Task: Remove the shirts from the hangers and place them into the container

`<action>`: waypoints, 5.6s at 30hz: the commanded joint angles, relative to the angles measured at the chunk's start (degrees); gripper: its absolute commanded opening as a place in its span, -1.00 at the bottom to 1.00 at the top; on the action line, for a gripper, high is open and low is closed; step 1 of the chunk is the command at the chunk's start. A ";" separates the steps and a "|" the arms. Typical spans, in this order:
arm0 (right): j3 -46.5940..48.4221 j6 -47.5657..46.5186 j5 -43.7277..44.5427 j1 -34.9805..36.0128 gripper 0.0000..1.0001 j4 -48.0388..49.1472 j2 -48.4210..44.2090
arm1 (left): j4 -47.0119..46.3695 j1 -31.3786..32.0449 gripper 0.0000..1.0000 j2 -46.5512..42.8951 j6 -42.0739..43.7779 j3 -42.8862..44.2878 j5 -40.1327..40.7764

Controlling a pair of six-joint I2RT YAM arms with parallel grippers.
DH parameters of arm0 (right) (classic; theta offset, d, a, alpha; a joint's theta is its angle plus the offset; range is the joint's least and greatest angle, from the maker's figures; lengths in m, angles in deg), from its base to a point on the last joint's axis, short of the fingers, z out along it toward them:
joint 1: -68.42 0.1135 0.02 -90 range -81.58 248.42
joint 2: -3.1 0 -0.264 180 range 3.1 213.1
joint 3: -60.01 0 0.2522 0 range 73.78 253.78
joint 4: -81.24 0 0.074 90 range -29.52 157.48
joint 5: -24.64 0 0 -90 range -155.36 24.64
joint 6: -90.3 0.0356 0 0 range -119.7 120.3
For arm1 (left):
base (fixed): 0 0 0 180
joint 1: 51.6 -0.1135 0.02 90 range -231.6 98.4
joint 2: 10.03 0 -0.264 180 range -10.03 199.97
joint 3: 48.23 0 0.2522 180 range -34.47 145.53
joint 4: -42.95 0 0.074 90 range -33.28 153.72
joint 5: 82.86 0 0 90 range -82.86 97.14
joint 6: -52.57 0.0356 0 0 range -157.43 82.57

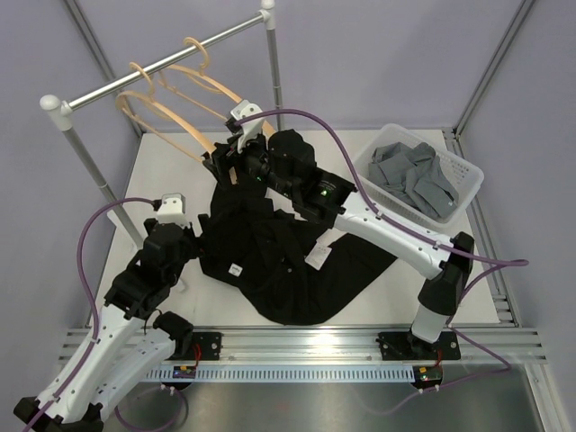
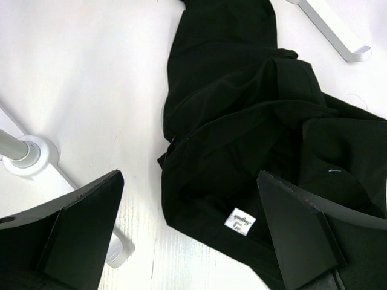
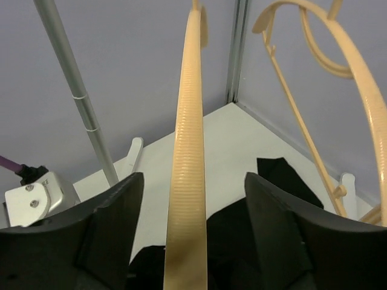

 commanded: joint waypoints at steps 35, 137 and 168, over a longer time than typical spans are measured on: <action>-39.39 23.91 12.96 -0.49 0.99 -5.27 6.83 | -1.89 -1.14 0.98 0.23 0.64 -0.76 0.55; -0.18 15.74 2.85 -61.92 -1.00 21.00 -22.94 | -1.80 -1.49 0.98 0.58 0.46 -0.76 0.64; -8.17 24.19 -23.87 -67.99 -1.00 23.02 -17.67 | -1.80 -1.49 0.98 0.58 0.46 -0.76 0.55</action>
